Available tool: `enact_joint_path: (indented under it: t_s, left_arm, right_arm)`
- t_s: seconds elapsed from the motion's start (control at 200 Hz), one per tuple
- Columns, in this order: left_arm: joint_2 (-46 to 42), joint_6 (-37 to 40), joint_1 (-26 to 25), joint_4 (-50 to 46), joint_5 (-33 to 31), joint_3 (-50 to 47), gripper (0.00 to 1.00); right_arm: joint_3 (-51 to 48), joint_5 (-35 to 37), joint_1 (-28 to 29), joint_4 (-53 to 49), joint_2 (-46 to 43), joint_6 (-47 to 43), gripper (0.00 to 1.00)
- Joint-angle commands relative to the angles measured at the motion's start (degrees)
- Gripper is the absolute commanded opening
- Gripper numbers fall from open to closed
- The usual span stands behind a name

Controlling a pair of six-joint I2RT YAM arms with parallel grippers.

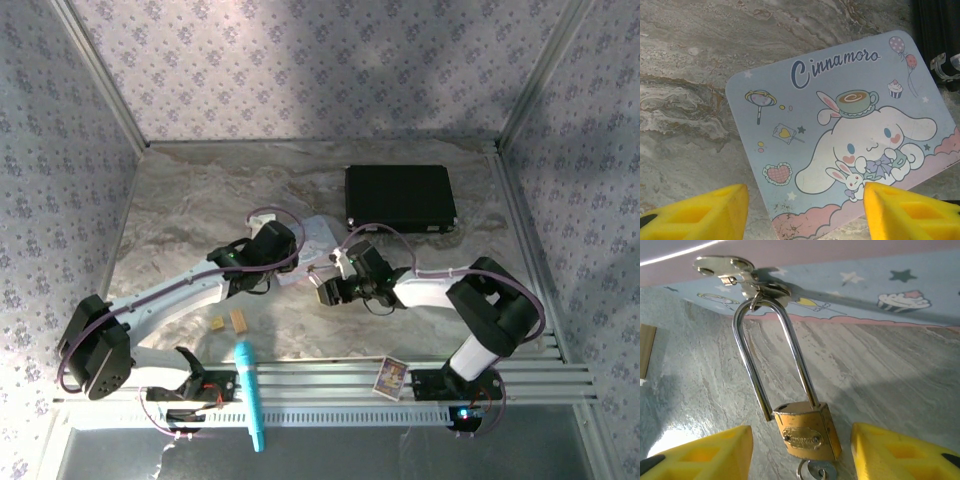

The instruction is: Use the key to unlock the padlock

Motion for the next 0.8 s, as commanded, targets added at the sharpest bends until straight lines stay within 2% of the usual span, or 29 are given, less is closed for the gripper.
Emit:
enact_joint_path:
  t_s: [0.0, 0.115, 0.305, 0.575, 0.795]
  left_arm:
    - [0.0, 1.7, 0.4, 0.2, 0.2, 2.4, 0.62]
    - [0.7, 2.3, 1.1, -0.3, -0.2, 3.2, 0.62]
    - [1.1, 2.5, 1.3, -0.2, 0.3, 3.6, 0.62]
    - [2.2, 3.0, 1.5, -0.4, 0.2, 3.8, 0.62]
    - [3.1, 3.7, 1.6, -1.3, 0.0, 5.1, 0.62]
  right_arm:
    - [-2.1, -1.0, -2.0, -0.6, -0.3, -0.3, 0.55]
    - [-0.6, -1.8, -2.7, -1.4, 1.4, -2.6, 0.50]
    - [-0.7, -1.2, -2.1, 0.0, 4.1, -4.4, 0.46]
    - [0.9, 0.0, 0.3, 1.1, 9.3, -5.4, 0.50]
    - [1.7, 4.6, 2.0, -0.4, 10.5, -7.4, 0.53]
